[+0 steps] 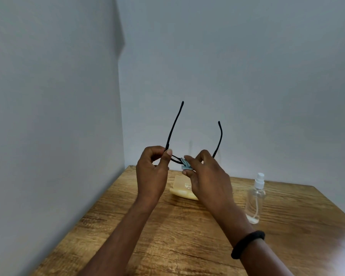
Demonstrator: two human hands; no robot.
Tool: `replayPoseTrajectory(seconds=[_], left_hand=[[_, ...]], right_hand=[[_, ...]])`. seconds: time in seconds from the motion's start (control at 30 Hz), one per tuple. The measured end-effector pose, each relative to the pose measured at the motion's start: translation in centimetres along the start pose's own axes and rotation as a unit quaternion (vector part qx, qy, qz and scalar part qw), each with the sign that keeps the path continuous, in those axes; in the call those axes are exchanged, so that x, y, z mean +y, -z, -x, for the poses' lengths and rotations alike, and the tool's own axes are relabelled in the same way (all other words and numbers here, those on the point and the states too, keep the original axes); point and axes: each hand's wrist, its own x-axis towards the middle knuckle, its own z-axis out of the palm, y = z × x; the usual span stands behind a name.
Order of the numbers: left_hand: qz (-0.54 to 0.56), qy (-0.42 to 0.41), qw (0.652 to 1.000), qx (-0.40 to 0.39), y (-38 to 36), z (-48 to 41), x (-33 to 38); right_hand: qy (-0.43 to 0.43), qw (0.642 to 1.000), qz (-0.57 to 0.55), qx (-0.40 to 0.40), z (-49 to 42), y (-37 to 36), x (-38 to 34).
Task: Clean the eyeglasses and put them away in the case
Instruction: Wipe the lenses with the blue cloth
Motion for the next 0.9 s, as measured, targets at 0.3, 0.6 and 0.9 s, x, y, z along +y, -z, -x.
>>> replayPoseTrajectory(seconds=[0.3, 0.6, 0.9], left_hand=[[-0.042, 0.062, 0.997, 0.007, 0.3, -0.2, 0.4], [-0.268, -0.276, 0.922, -0.036, 2.0, -1.4, -0.1], [-0.318, -0.420, 0.848, -0.064, 2.3, -1.7, -0.5]], right_hand=[[0.041, 0.994, 0.078, 0.067, 0.0, -0.7, 0.1], [0.047, 0.994, 0.051, 0.089, -1.5, 1.3, 1.8], [0.057, 0.997, 0.040, 0.039, -1.7, 2.6, 2.0]])
